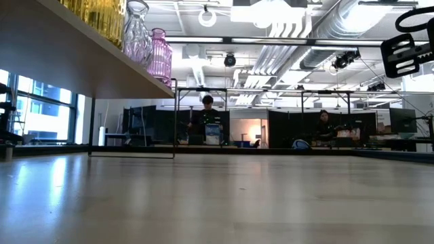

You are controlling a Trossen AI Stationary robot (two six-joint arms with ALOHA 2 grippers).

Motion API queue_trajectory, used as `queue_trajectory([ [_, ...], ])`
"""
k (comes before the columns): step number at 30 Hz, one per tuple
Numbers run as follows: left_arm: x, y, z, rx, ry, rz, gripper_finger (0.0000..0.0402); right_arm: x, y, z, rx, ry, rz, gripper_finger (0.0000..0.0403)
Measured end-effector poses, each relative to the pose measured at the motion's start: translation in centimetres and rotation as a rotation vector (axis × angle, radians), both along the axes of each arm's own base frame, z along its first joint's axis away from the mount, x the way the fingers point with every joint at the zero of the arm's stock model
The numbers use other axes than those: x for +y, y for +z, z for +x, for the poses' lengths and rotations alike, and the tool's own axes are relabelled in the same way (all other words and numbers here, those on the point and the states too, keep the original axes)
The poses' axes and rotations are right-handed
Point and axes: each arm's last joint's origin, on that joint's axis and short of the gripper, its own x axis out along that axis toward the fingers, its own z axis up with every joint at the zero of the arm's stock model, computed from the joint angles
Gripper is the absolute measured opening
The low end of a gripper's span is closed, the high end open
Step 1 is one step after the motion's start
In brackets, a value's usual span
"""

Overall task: Sort vases onto shelf
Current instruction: Return to Home Position

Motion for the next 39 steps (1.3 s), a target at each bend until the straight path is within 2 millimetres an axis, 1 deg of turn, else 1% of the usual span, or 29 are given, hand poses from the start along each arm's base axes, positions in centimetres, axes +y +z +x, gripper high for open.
queue_trajectory([
  [5,0.0,0.0,0.0,0.000,0.000,0.000,0.0021,-1.2,0.2,-0.5,0.015,-0.048,-0.010,0.0000],
  [9,0.0,0.0,0.0,0.000,0.000,0.000,0.0021,-2.5,0.6,-1.0,-0.006,-0.108,0.004,0.0000],
  [18,0.0,0.0,0.0,0.000,0.000,0.000,0.0021,-5.0,1.8,-2.3,-0.145,-0.269,0.083,0.0000],
  [24,0.0,0.0,0.0,0.002,0.000,0.000,0.0021,-5.9,2.1,-2.1,-0.175,-0.360,0.090,0.0000],
  [31,0.0,0.0,0.0,0.003,0.000,-0.001,0.0021,-7.5,1.9,-1.7,-0.163,-0.533,0.067,0.0000],
  [39,0.0,0.0,0.0,0.004,0.000,-0.001,0.0021,-8.0,1.8,-1.7,-0.156,-0.585,0.060,0.0000],
])
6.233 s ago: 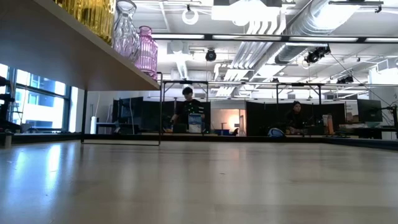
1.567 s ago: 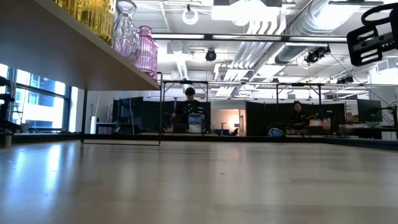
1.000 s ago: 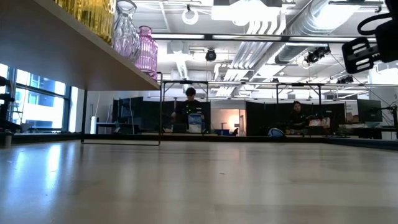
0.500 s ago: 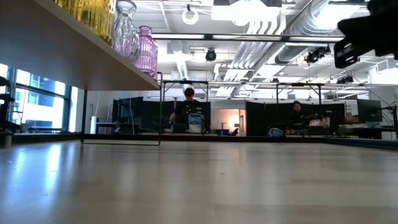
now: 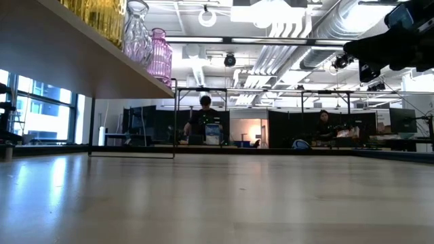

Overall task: Sort vases onto shelf
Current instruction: Return to Home Position

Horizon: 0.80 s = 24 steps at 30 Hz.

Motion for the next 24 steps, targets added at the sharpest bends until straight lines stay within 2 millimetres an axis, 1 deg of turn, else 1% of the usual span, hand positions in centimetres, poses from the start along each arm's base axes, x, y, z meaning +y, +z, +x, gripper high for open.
queue_trajectory([
  [20,0.00,0.00,0.00,0.000,0.000,0.000,0.0021,0.01,0.00,0.00,0.000,0.001,0.000,0.0000],
  [24,0.00,-0.01,0.00,0.015,0.002,0.065,0.0021,0.01,0.00,0.00,0.000,0.002,0.000,0.0000],
])
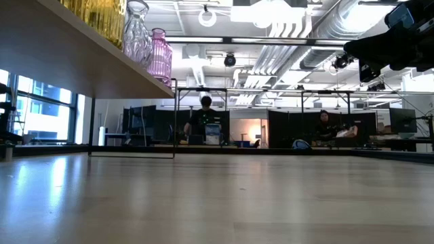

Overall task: Sort vases onto shelf
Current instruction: Return to Home Position

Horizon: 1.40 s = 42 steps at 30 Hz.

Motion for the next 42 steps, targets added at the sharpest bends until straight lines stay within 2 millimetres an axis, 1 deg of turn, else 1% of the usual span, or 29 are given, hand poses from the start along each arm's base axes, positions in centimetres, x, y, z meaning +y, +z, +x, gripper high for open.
queue_trajectory([
  [3,0.0,0.0,0.1,0.002,0.006,0.042,0.0021,0.0,0.0,0.0,0.000,0.000,0.000,0.0000],
  [13,0.3,-0.5,0.2,0.020,0.106,0.060,0.0021,0.0,0.0,0.0,0.000,0.000,0.000,0.0000],
  [16,0.3,-0.5,0.2,0.026,0.109,0.082,0.0021,0.0,0.0,0.0,0.000,0.000,0.000,0.0000],
  [28,0.4,-0.7,0.2,0.042,0.110,0.083,0.0021,0.0,0.0,0.0,0.000,0.000,0.000,0.0000],
  [42,0.3,-1.3,0.2,0.107,0.107,0.073,0.0021,0.0,0.0,0.0,0.000,0.000,0.000,0.0000],
])
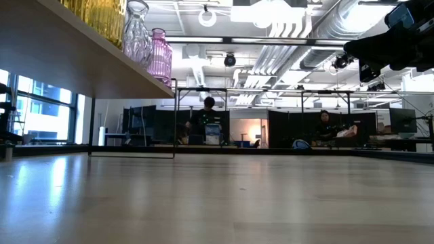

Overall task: Sort vases onto shelf
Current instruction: Return to Home Position

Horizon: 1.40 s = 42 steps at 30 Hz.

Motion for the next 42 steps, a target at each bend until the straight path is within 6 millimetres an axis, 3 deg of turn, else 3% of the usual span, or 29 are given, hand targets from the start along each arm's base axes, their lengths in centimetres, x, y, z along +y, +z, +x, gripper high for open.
queue_trajectory([
  [33,0.1,0.8,0.1,-0.098,0.009,0.020,0.0021,0.0,0.0,0.0,0.000,0.000,0.000,0.0000],
  [42,0.2,-0.5,0.9,-0.132,-0.002,0.046,0.0021,0.0,0.0,0.0,0.000,0.000,0.000,0.0000],
])
